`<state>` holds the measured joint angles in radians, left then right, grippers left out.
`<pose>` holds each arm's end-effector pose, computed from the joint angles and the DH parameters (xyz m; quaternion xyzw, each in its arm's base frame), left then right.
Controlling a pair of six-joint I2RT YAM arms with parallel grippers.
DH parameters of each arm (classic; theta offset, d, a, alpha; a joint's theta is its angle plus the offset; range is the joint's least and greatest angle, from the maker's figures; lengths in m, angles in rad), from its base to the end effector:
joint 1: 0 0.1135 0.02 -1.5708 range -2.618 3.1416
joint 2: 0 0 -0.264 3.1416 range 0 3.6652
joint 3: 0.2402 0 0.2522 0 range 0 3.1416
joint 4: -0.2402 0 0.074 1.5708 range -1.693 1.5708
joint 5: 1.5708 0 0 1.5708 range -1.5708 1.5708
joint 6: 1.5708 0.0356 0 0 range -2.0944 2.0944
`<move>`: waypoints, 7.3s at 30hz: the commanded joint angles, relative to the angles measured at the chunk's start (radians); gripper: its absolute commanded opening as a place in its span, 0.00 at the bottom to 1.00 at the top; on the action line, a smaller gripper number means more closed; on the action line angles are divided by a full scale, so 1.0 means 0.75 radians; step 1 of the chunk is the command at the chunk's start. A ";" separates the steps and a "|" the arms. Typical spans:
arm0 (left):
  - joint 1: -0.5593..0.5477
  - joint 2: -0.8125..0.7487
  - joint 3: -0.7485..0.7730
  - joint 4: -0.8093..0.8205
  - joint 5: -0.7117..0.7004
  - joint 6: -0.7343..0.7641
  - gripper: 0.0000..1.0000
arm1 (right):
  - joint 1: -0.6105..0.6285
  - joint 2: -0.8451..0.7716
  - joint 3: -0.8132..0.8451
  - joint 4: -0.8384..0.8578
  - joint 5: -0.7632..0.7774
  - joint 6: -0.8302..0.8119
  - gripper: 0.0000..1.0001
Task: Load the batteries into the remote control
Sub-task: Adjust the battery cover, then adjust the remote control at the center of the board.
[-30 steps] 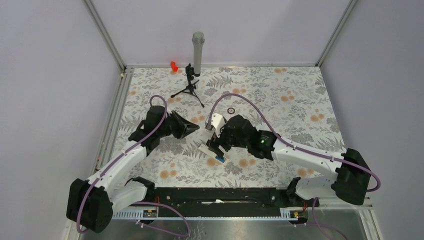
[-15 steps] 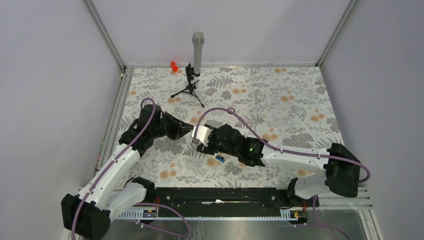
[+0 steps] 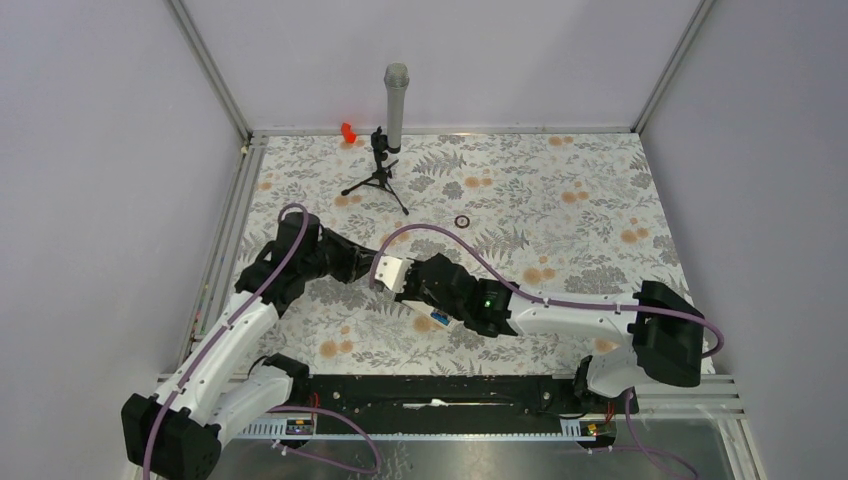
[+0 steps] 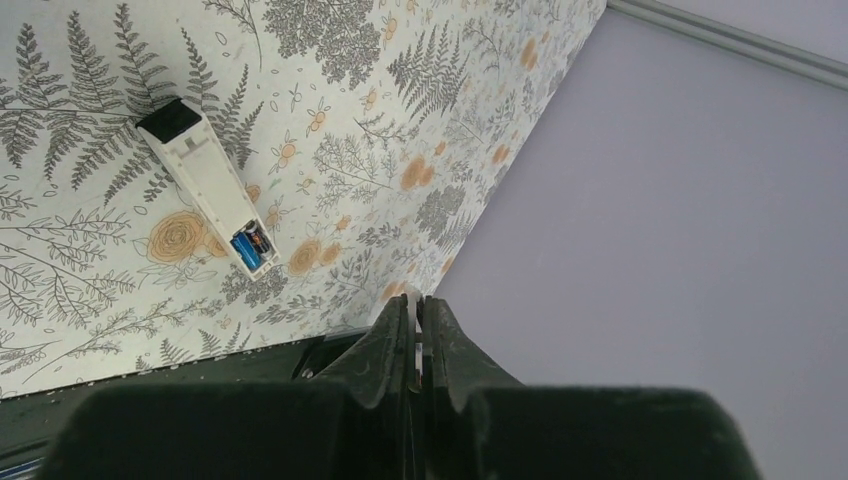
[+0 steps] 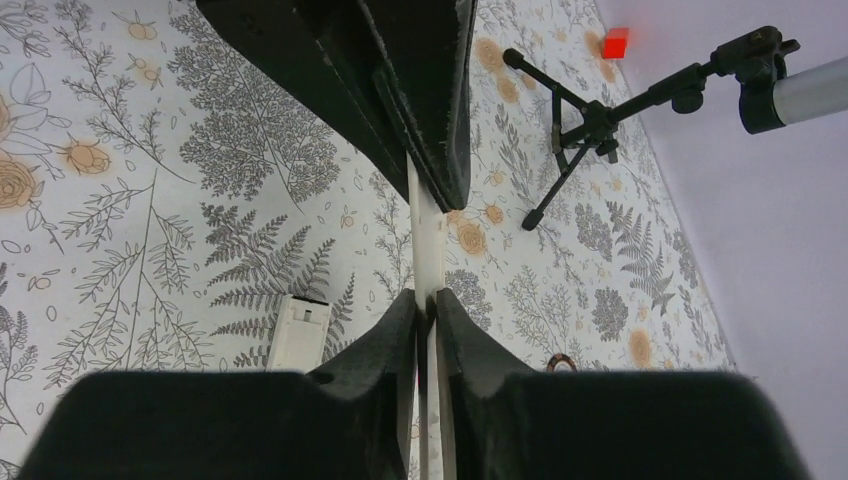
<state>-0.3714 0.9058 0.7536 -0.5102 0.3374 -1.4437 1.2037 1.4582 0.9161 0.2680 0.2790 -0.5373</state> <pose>0.1757 -0.0811 0.2772 -0.3892 0.7992 -0.4337 0.1474 0.1295 0.3095 0.2715 -0.5495 0.5729 0.0908 0.6014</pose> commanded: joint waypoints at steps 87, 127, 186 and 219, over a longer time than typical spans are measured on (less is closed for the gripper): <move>0.053 0.043 -0.107 1.159 0.671 0.377 0.00 | -0.824 -0.524 -0.408 0.765 -1.172 2.291 0.40; 0.055 -0.012 -0.161 1.259 0.546 0.272 0.00 | -0.825 -0.482 -0.388 0.725 -1.256 2.360 0.33; -0.640 0.476 -0.341 0.822 -0.481 -0.014 0.76 | -0.836 -0.734 -0.280 -0.477 -0.362 1.693 0.00; -0.517 0.608 -0.069 0.543 -0.621 0.384 0.61 | -0.928 -0.735 -0.327 -0.588 -0.457 1.747 0.00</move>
<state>-0.7525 1.4326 0.6731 0.0784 -0.1001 -1.3277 0.5148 0.9115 0.6559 -0.1764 -0.0719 0.7639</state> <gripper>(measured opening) 0.644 0.067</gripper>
